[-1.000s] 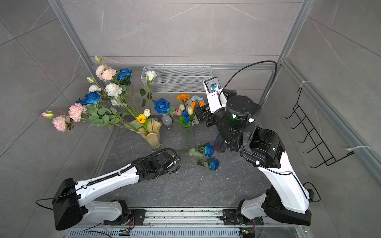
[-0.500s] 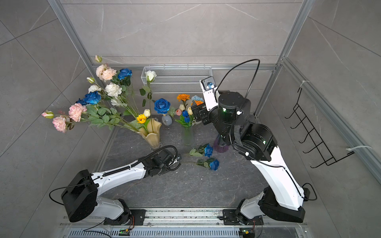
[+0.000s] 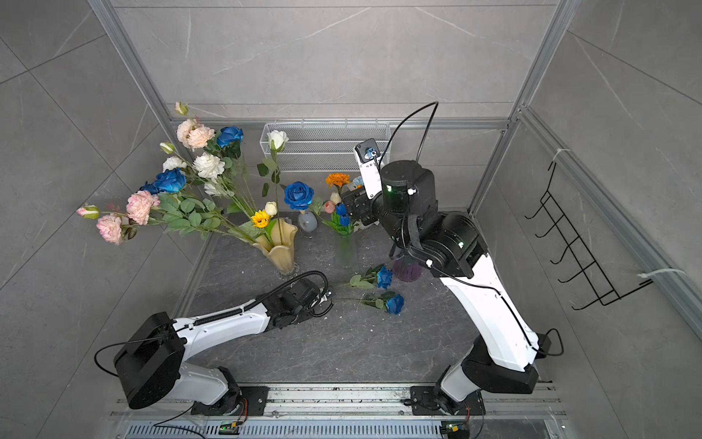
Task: Pick out blue flowers from the vase
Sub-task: Place the flower at the center of the board, then pick up the flower from the vase.
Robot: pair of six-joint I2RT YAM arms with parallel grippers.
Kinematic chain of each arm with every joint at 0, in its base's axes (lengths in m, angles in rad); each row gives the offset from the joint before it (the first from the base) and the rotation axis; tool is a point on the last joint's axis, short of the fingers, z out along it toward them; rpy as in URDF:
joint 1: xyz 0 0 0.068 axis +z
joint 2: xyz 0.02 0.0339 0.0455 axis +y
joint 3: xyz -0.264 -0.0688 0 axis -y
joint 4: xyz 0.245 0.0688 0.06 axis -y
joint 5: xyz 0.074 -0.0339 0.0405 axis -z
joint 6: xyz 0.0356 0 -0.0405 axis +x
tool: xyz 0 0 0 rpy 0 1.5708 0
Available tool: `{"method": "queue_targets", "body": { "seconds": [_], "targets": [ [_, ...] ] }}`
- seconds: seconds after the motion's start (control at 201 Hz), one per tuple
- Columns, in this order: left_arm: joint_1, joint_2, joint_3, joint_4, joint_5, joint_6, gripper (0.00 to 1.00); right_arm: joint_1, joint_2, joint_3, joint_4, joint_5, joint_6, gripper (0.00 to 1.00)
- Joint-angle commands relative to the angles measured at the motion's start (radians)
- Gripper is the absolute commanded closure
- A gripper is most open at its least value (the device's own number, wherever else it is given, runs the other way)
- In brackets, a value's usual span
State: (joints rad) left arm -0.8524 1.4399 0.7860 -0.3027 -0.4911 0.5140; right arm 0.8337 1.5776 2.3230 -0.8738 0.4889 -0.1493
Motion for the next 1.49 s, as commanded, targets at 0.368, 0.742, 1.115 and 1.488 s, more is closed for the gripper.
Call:
{"method": "queue_targets", "body": {
  "seconds": [0.368, 0.742, 1.115, 1.488],
  "targets": [
    [-0.008, 0.089, 0.025, 0.144, -0.017, 0.165, 1.00, -0.016, 0.017, 0.014, 0.014, -0.061, 0.034, 0.07],
    [-0.014, 0.149, 0.089, 0.117, -0.043, 0.110, 0.45, -0.033, 0.040, 0.050, -0.019, -0.064, 0.027, 0.06],
    [-0.016, -0.067, 0.122, -0.047, -0.070, -0.060, 0.32, -0.033, 0.226, 0.395, -0.190, -0.095, 0.005, 0.00],
    [-0.007, -0.580, 0.158, -0.252, -0.198, -0.397, 0.16, 0.251, 0.335, 0.390, 0.083, -0.131, -0.193, 0.00]
  ]
}}
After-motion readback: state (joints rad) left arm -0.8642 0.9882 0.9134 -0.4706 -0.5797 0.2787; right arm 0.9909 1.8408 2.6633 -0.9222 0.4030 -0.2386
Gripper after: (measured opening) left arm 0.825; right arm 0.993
